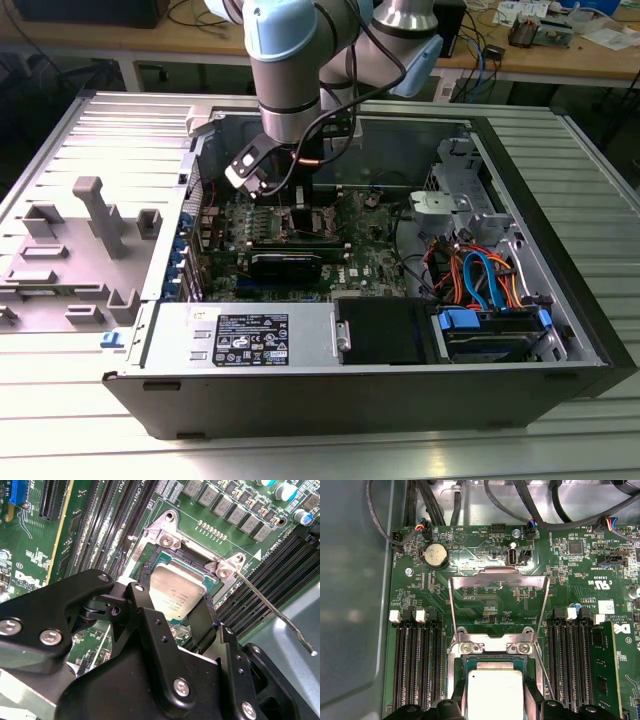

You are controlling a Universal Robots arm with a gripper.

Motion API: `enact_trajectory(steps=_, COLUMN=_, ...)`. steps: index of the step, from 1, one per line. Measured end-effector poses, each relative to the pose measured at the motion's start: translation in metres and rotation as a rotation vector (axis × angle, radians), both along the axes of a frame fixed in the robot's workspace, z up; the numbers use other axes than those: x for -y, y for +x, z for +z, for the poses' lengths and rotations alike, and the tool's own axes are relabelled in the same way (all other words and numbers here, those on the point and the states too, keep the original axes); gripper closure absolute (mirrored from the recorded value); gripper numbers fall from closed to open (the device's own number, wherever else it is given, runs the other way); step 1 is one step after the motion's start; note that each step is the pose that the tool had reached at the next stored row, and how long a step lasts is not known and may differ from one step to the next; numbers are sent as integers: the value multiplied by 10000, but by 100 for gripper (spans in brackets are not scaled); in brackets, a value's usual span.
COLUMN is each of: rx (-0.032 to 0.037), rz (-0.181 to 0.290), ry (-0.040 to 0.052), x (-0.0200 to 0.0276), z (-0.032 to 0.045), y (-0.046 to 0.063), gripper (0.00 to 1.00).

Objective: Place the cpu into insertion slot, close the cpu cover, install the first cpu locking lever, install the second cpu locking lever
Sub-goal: 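Place the cpu into insertion slot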

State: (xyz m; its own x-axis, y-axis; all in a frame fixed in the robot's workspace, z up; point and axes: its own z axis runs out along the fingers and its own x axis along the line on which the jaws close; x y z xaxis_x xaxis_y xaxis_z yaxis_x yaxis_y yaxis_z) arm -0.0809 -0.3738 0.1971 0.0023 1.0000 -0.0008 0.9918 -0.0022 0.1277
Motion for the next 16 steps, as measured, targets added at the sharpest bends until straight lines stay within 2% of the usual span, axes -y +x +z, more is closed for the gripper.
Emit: enact_trajectory(steps=16, rx=0, rz=19, ry=-3, x=0, z=0, y=8, gripper=45)
